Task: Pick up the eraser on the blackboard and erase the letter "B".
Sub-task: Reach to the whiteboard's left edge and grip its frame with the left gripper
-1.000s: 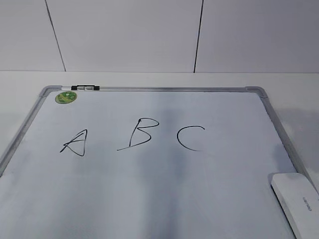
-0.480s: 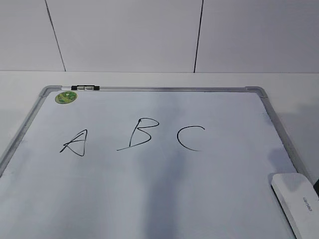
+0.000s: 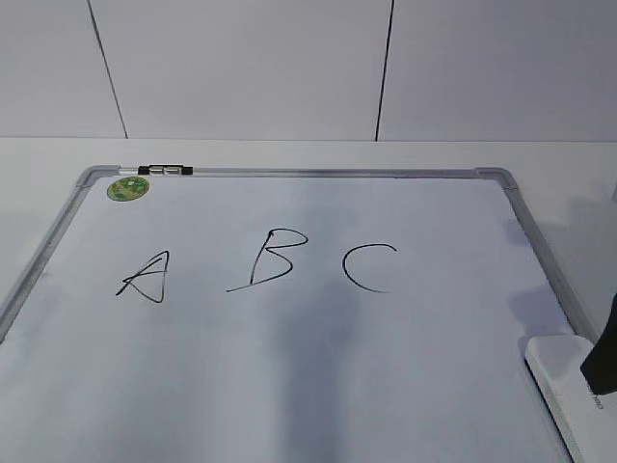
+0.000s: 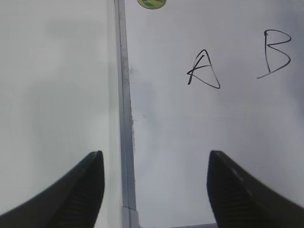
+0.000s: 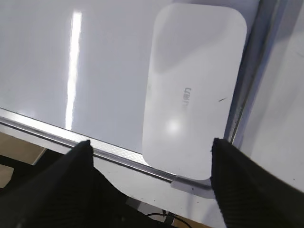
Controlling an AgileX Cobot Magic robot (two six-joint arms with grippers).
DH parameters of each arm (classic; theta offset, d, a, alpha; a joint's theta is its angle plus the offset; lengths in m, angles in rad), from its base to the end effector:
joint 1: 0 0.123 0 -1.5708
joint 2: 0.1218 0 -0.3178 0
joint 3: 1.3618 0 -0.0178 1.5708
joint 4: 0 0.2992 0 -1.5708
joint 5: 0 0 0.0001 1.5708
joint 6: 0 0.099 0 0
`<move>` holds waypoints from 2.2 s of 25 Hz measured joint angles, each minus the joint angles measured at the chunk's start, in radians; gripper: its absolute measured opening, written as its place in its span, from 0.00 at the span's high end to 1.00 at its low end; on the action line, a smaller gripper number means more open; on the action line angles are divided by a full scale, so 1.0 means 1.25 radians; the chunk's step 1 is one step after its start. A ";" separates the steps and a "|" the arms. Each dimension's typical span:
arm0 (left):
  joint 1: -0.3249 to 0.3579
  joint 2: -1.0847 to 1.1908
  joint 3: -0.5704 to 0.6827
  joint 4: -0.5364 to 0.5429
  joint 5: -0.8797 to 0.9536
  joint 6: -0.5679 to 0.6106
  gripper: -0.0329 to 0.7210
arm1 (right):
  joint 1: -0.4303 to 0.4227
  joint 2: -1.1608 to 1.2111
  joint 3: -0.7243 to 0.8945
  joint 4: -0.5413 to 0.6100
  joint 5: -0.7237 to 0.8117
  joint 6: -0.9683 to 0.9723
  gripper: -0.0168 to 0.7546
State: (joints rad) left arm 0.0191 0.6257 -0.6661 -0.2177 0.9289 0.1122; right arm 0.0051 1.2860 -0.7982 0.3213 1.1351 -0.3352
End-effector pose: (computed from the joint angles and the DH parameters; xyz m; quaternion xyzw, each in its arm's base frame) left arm 0.1303 -0.0147 0.3255 0.0153 0.9217 -0.0804 0.3792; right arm 0.2359 0.0296 0.2416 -0.1031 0.9837 0.1413 0.0411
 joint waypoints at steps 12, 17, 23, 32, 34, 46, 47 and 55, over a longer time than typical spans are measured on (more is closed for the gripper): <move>0.000 0.010 0.000 -0.001 -0.001 0.000 0.28 | -0.001 0.000 -0.004 0.013 -0.008 -0.005 0.29; 0.000 0.016 0.000 -0.001 -0.001 0.000 0.28 | 0.033 0.000 -0.004 -0.003 -0.017 0.033 0.29; 0.000 0.044 0.000 -0.001 -0.001 0.000 0.28 | 0.203 0.000 -0.004 -0.208 -0.049 0.300 0.30; 0.000 0.173 0.000 -0.001 -0.047 0.000 0.25 | 0.214 0.000 -0.004 -0.293 -0.081 0.380 0.30; 0.000 0.215 0.000 -0.001 -0.056 0.003 0.25 | 0.214 0.000 -0.004 -0.293 -0.084 0.379 0.30; 0.000 0.488 0.000 -0.001 -0.179 0.017 0.25 | 0.214 0.000 -0.004 -0.268 -0.091 0.382 0.30; 0.000 0.497 0.000 -0.001 -0.189 0.018 0.25 | 0.214 0.000 -0.004 -0.268 -0.093 0.382 0.30; 0.000 0.582 -0.035 -0.026 -0.213 0.054 0.25 | 0.214 0.001 -0.004 -0.271 -0.096 0.363 0.14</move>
State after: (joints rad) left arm 0.0191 1.3537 -0.7093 -0.2499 0.6627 0.1793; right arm 0.2728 1.2876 -0.8028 -0.0173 1.0148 0.1184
